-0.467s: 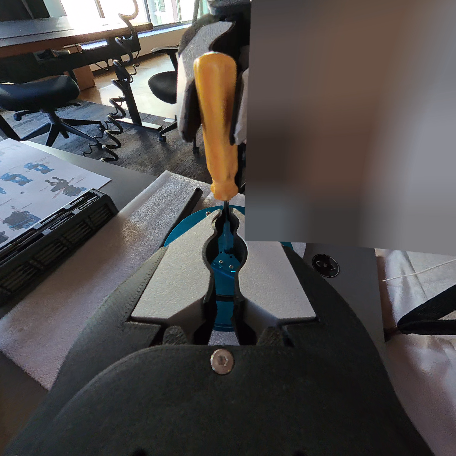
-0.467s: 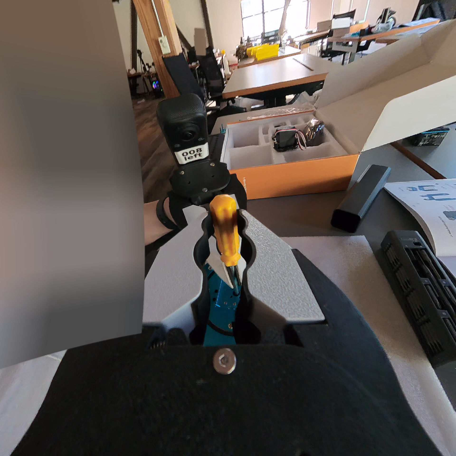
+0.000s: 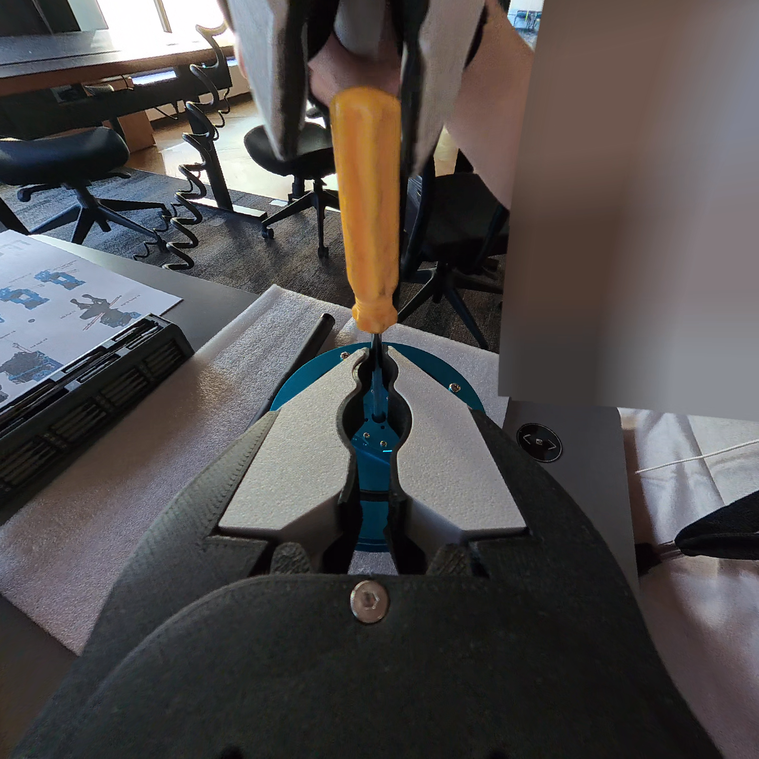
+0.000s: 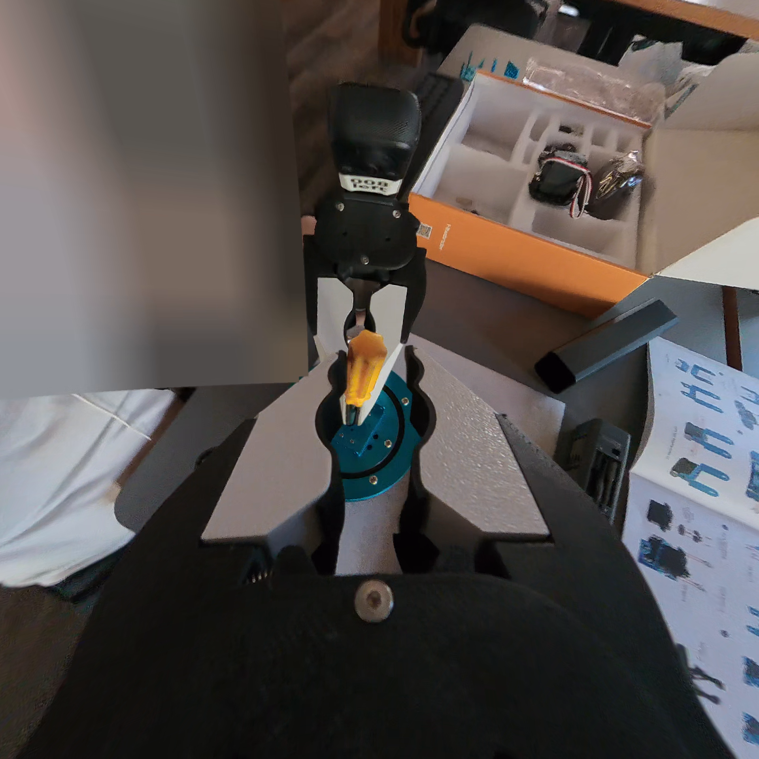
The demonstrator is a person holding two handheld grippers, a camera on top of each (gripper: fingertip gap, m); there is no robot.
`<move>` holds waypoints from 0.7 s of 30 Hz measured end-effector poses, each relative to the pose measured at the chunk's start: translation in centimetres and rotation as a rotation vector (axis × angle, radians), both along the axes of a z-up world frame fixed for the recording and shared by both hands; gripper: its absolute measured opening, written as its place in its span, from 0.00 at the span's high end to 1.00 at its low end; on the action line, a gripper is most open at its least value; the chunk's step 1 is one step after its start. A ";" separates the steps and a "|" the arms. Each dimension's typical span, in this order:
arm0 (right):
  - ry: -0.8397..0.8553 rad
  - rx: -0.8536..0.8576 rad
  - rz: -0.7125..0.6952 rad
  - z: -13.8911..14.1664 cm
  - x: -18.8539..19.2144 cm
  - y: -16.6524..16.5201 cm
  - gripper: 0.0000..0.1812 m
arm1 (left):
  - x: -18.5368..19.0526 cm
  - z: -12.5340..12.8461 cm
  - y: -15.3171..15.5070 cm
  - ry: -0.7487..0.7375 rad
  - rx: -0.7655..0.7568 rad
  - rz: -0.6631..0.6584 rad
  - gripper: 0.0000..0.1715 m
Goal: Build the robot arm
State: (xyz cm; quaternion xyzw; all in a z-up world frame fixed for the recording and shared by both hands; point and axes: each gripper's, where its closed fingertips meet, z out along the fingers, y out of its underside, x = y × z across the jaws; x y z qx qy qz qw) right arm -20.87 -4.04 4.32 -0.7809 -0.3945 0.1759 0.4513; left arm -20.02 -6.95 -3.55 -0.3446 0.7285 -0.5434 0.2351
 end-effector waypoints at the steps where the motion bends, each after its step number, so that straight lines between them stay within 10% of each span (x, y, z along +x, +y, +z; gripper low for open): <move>1: -0.025 -0.016 0.019 -0.1 -0.1 0.0 0.87 | 0.0 0.0 0.0 0.000 0.003 0.002 0.99; 21: -0.069 -0.107 -0.340 -0.2 0.1 0.0 0.91 | 0.4 2.3 0.6 -0.031 0.110 -0.027 0.86</move>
